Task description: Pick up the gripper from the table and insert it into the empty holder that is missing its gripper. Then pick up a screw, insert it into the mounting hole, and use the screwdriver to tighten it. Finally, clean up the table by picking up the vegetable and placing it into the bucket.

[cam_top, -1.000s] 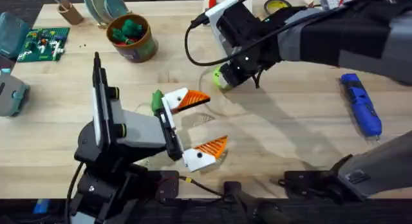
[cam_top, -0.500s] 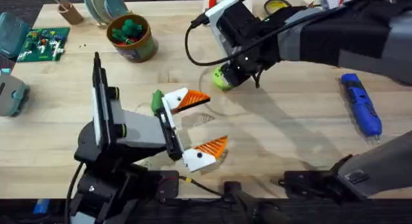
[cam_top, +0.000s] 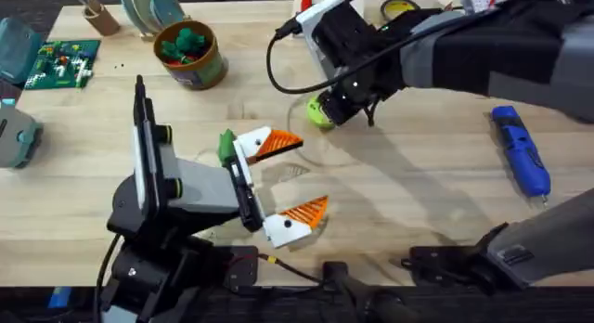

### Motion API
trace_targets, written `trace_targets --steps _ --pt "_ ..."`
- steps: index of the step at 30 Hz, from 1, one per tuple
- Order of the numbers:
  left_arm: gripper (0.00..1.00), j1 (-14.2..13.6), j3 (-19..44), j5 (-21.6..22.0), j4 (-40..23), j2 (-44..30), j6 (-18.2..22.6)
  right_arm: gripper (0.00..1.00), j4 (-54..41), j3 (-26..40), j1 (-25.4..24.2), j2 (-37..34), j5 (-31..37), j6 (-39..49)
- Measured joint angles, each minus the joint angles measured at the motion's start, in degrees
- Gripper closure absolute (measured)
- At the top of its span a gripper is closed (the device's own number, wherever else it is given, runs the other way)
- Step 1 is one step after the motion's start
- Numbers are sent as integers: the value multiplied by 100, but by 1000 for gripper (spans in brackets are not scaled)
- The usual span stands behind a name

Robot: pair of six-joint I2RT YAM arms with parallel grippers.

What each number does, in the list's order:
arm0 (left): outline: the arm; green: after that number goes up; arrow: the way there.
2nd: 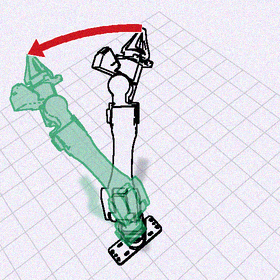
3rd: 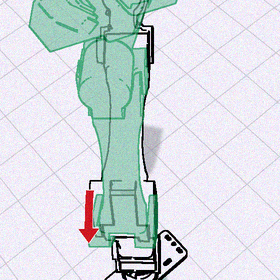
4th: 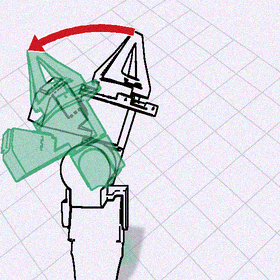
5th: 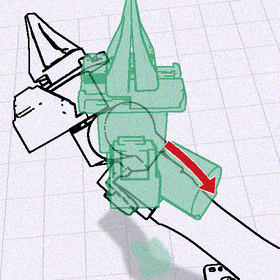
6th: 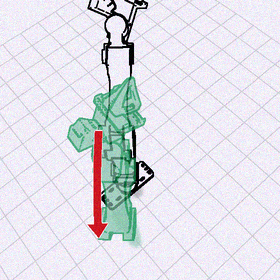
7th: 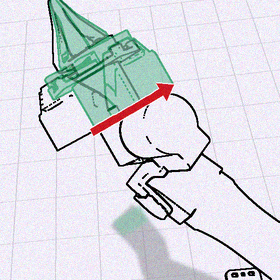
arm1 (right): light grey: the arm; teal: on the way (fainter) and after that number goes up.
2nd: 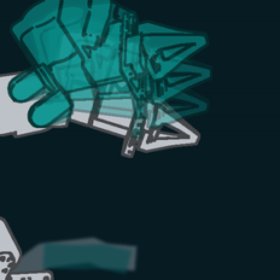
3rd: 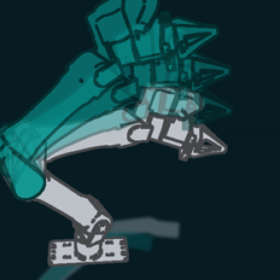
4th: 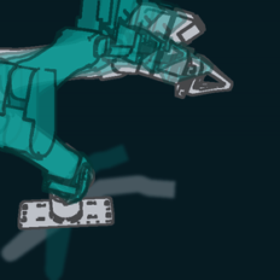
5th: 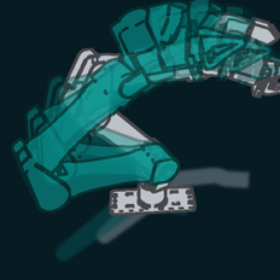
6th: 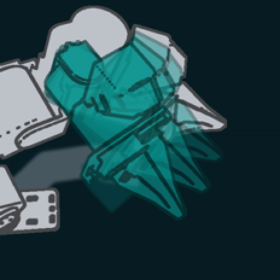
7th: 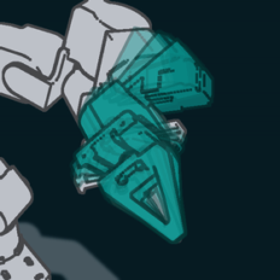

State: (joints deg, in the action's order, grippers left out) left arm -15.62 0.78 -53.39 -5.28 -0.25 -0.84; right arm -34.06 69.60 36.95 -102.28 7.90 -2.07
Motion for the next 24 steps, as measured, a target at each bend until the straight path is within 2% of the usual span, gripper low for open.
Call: trace_targets --steps 6,19,24 --pt "8 0 0 2 0 0 0 995 -156 0 0 220 -22 0" --pt "8 0 0 0 0 0 0 995 -540 11 0 1625 -22 22" --pt "8 0 0 0 0 0 0 995 -1369 550 0 1725 -24 131"
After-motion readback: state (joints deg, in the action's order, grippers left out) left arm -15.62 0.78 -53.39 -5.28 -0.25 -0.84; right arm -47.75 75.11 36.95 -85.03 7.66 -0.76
